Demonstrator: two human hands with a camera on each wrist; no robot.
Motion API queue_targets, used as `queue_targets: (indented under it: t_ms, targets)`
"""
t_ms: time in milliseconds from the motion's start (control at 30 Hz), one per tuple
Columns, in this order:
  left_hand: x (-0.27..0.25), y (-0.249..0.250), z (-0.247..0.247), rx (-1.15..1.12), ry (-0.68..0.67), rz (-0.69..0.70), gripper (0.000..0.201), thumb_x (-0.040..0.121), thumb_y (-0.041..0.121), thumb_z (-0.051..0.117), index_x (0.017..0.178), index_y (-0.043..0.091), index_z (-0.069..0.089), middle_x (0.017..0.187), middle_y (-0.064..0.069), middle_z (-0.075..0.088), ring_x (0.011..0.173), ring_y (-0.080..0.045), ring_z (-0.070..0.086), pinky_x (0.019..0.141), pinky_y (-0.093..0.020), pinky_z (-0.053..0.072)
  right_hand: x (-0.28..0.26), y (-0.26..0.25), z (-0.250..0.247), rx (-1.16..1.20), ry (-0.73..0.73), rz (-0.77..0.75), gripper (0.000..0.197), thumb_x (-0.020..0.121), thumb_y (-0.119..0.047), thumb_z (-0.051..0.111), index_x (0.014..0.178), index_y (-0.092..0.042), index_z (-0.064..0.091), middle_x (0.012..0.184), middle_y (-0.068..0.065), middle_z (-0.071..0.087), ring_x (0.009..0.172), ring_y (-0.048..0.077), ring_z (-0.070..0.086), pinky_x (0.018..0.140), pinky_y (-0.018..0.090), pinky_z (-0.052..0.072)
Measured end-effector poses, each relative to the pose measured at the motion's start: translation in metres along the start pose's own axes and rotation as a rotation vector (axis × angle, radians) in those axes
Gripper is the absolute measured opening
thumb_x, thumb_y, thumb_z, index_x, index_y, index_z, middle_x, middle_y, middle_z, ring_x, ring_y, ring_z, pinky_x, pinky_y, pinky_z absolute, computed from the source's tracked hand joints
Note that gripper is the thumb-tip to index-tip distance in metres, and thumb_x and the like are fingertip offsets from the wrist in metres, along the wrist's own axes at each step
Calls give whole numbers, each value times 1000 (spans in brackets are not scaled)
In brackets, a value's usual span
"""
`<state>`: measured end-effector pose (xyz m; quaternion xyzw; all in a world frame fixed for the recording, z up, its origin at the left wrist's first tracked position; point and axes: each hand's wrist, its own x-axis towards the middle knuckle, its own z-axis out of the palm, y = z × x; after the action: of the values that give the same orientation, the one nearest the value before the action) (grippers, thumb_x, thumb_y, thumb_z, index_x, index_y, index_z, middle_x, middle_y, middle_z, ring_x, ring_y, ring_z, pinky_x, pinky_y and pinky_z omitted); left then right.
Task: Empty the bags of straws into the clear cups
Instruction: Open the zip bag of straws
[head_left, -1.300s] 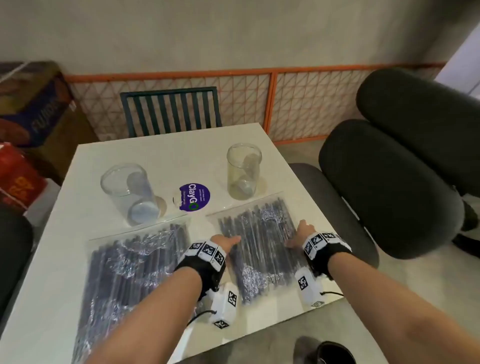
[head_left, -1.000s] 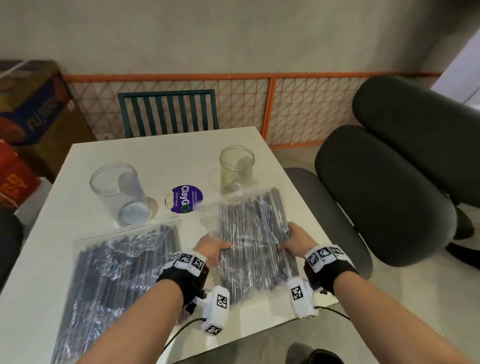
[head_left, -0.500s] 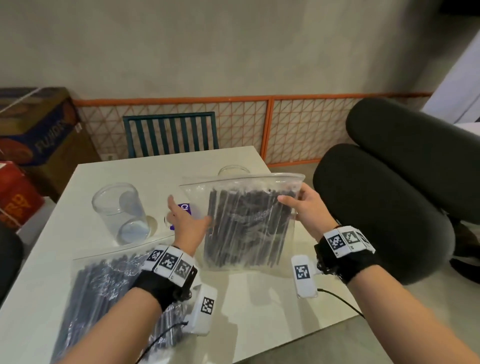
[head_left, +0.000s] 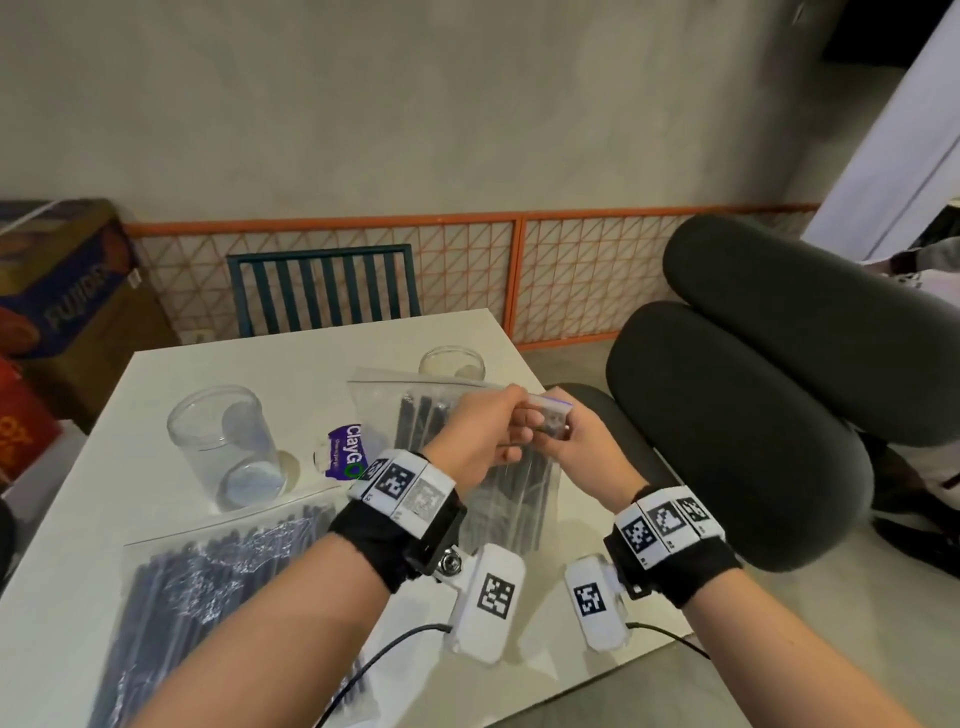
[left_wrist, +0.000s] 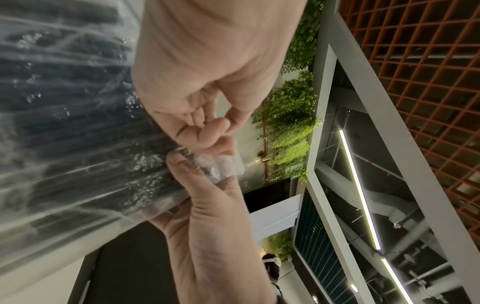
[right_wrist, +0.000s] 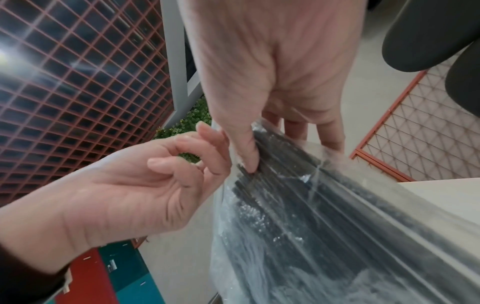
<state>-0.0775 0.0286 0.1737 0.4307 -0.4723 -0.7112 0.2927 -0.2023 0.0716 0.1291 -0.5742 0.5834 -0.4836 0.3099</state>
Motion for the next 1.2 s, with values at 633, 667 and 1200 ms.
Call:
queue_targets:
  t_ms: [633, 667, 1200]
  targets:
    - [-10, -28, 15, 120, 50, 227, 23, 94, 19, 52, 72, 13, 57, 56, 1, 45, 51, -11, 42, 48, -21, 40, -14, -53, -30, -574, 254, -8, 17, 86, -15, 61, 83, -2, 71, 86, 10, 68, 81, 22, 59, 77, 39, 49]
    - [-10, -28, 16, 109, 45, 221, 23, 94, 18, 52, 72, 12, 56, 56, 0, 44, 51, -11, 42, 48, -22, 40, -12, -53, -28, -556, 267, 28, 18, 87, -14, 60, 83, -1, 71, 87, 11, 68, 83, 24, 60, 78, 39, 49]
    - [-8, -14, -20, -40, 167, 79, 30, 98, 24, 38, 75, 13, 52, 59, -2, 51, 44, -9, 52, 41, -20, 44, 3, -50, -14, -496, 21, 38, 15, 91, -17, 57, 89, -8, 69, 88, 6, 70, 91, 23, 62, 87, 37, 50]
